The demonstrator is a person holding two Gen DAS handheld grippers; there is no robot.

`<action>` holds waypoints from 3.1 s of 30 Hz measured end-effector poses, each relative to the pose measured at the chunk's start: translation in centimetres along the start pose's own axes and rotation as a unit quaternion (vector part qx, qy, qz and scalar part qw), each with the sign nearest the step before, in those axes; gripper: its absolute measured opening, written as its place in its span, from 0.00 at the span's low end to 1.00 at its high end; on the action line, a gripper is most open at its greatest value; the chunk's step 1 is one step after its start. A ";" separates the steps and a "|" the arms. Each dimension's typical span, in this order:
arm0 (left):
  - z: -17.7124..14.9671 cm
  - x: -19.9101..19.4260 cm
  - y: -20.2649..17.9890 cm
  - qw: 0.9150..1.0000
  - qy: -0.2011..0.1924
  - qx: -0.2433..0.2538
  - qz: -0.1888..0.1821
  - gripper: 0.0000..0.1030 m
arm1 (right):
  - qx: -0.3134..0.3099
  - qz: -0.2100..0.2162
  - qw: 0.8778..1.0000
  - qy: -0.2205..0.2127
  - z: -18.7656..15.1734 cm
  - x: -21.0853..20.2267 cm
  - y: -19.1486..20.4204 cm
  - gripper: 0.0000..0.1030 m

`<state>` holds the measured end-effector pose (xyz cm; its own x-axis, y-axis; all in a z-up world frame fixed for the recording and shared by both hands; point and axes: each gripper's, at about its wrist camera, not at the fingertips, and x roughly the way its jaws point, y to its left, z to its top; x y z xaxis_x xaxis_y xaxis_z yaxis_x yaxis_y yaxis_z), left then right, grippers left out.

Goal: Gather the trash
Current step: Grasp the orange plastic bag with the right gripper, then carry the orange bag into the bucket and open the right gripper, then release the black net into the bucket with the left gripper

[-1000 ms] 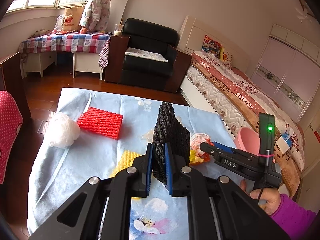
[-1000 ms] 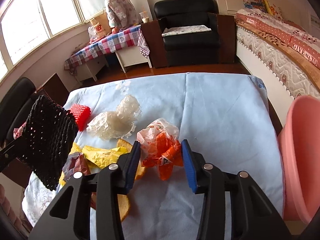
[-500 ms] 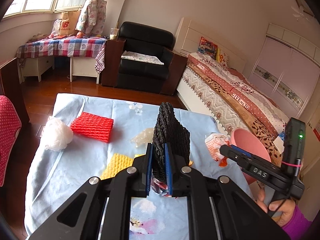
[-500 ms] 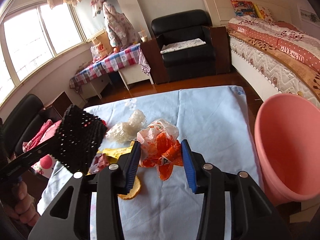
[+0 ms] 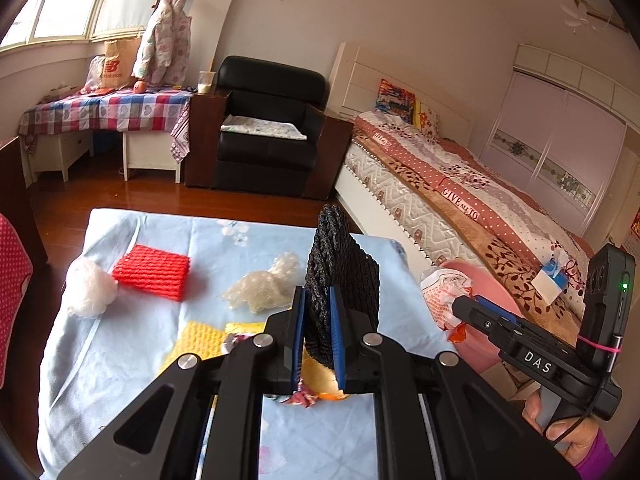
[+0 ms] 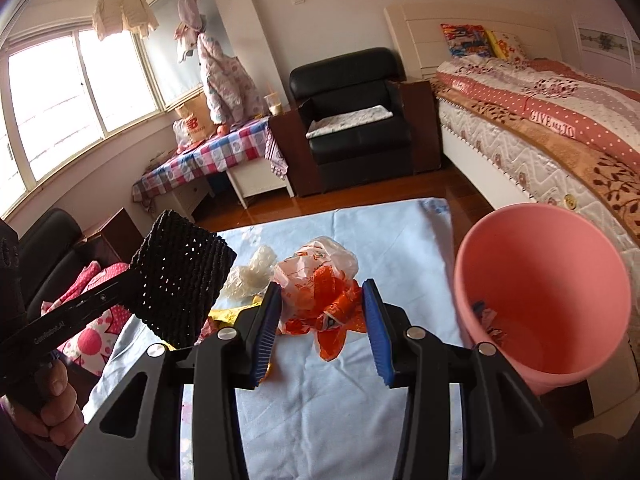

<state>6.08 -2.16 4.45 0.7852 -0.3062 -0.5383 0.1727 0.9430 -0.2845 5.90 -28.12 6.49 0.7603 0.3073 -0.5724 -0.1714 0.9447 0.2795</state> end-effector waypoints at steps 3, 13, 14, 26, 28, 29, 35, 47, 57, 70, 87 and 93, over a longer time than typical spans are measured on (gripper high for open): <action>0.1 0.2 -1.0 1.000 -0.002 0.006 -0.004 0.11 | 0.007 -0.006 1.000 -0.008 0.1 -0.7 -0.7 0.41; 0.8 1.4 -4.6 0.999 -0.001 0.036 -0.022 0.10 | 0.040 -0.027 0.998 -0.026 0.0 -2.3 -4.2 0.41; 0.9 1.6 -4.8 0.999 -0.001 0.038 -0.024 0.10 | 0.043 -0.028 0.998 -0.027 0.0 -2.4 -4.5 0.41; 1.6 5.1 -9.9 0.996 0.007 0.070 -0.050 0.11 | 0.083 -0.077 0.992 -0.048 -0.4 -4.0 -9.5 0.41; 1.6 5.7 -10.8 0.996 0.009 0.076 -0.054 0.11 | 0.090 -0.084 0.991 -0.049 -0.5 -4.0 -10.2 0.41; 1.6 6.0 -11.2 0.995 0.010 0.078 -0.056 0.11 | 0.095 -0.088 0.990 -0.049 -0.6 -4.1 -10.8 0.41; 1.3 8.0 -13.9 0.993 0.019 0.093 -0.067 0.11 | 0.115 -0.104 0.987 -0.051 -1.0 -4.3 -13.2 0.41; 0.2 11.9 -18.2 0.989 0.045 0.115 -0.080 0.11 | 0.142 -0.118 0.982 -0.046 -1.9 -3.9 -16.2 0.41; -0.8 14.9 -19.9 0.986 0.078 0.118 -0.083 0.11 | 0.151 -0.127 0.980 -0.035 -2.5 -3.2 -17.4 0.41; -1.7 16.2 -20.7 0.984 0.093 0.117 -0.096 0.44 | 0.163 -0.131 0.977 -0.031 -2.9 -2.7 -18.5 0.41; -1.0 14.2 -19.5 0.986 0.080 0.108 -0.098 0.46 | 0.166 -0.130 0.977 -0.042 -2.7 -2.9 -17.9 0.61; -0.7 12.7 -18.7 0.987 0.071 0.102 -0.097 0.46 | 0.150 -0.127 0.979 -0.045 -2.5 -3.4 -16.8 0.61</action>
<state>12.45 -23.75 2.34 0.6369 -0.4857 -0.5987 0.4396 0.8668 -0.2356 4.59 -44.73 1.84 0.8094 0.0423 -0.5857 0.2124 0.9088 0.3592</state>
